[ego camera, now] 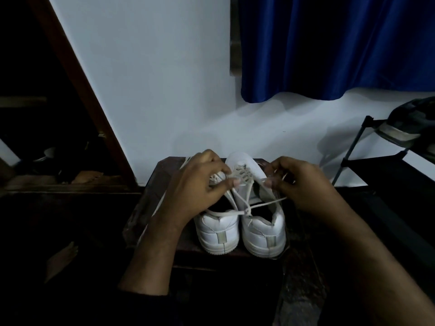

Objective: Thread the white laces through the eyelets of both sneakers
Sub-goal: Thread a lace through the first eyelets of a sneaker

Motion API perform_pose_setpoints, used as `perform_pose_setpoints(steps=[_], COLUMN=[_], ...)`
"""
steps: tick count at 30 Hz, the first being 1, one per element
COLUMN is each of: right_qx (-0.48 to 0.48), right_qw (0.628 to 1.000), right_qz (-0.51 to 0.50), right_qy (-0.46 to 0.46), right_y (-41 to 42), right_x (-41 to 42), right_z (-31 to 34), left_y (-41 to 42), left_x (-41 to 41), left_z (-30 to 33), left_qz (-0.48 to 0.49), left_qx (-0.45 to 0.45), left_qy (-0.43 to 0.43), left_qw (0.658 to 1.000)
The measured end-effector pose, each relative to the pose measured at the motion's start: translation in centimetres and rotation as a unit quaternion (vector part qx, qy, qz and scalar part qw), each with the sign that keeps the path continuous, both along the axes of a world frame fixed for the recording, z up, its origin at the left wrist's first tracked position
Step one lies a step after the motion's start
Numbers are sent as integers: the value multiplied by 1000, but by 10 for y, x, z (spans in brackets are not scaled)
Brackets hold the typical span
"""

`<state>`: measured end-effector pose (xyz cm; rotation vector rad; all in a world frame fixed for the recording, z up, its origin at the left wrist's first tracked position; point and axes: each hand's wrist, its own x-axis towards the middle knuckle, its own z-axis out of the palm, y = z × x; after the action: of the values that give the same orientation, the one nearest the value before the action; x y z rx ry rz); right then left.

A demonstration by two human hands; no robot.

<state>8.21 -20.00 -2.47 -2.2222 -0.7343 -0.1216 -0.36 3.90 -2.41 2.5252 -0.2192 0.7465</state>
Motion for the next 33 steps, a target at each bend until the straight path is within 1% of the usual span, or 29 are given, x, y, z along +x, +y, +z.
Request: perform_pose_setpoints(steps=[2,3,4,5,8,9,11,13,14,16,17,21,23,24,25,26,27,28,29,30,31,32,33], right_qx=[-3,-18,-41,-69,-167,-192,-207,-210,-209,-195,-186,-172,-151,-132,-101,-57,-5,46,96,144,189,227,264], right_qw=[997,993,988,983,973,970,970,973,974,974,974,973,978,981,986,991,994,994,990,983,972,960,946], right_qz=[-13,-1,26,58,112,115,110,94,92,105,116,144,143,139,130,117,106,100,97,100,97,87,66], right_qy=[-71,-114,-147,-159,-114,-96,-59,-17,5,48,63,55,28,14,2,-6,-3,7,24,54,97,136,177], right_y=[2,3,5,7,16,18,21,21,22,23,23,22,23,24,25,27,28,28,29,29,29,30,31], right_x=[0,-2,-4,-8,-19,-22,-23,-21,-21,-19,-19,-13,-11,-10,-11,-12,-13,-14,-17,-19,-22,-22,-23], right_z=[-2,-1,-2,-2,0,0,1,1,0,-4,-5,-10,-10,-10,-10,-9,-8,-7,-4,-1,3,3,4], left_y=[1,3,6,9,9,9,10,12,11,10,10,10,7,5,2,-1,-4,-7,-9,-7,-3,4,10], left_x=[-3,-4,-4,-5,-11,-11,-13,-15,-17,-21,-21,-19,-19,-18,-17,-14,-12,-10,-7,-6,-6,-5,-5], left_z=[6,6,5,4,3,4,7,7,7,5,3,0,-1,-1,-1,0,2,6,10,14,17,17,16], left_qz=[2,20,48,75,124,129,110,39,-8,-80,-102,-151,-142,-126,-113,-104,-100,-105,-112,-114,-104,-84,-53], left_qx=[-55,-47,-17,18,78,82,71,23,-13,-78,-104,-178,-201,-231,-283,-355,-444,-545,-644,-721,-766,-784,-782], left_qy=[-45,-59,-57,-41,10,19,46,98,141,226,245,216,171,141,109,82,63,48,33,18,7,1,-4], left_qw=[997,997,997,996,989,988,990,994,990,968,958,948,954,955,946,925,888,830,756,683,634,614,622])
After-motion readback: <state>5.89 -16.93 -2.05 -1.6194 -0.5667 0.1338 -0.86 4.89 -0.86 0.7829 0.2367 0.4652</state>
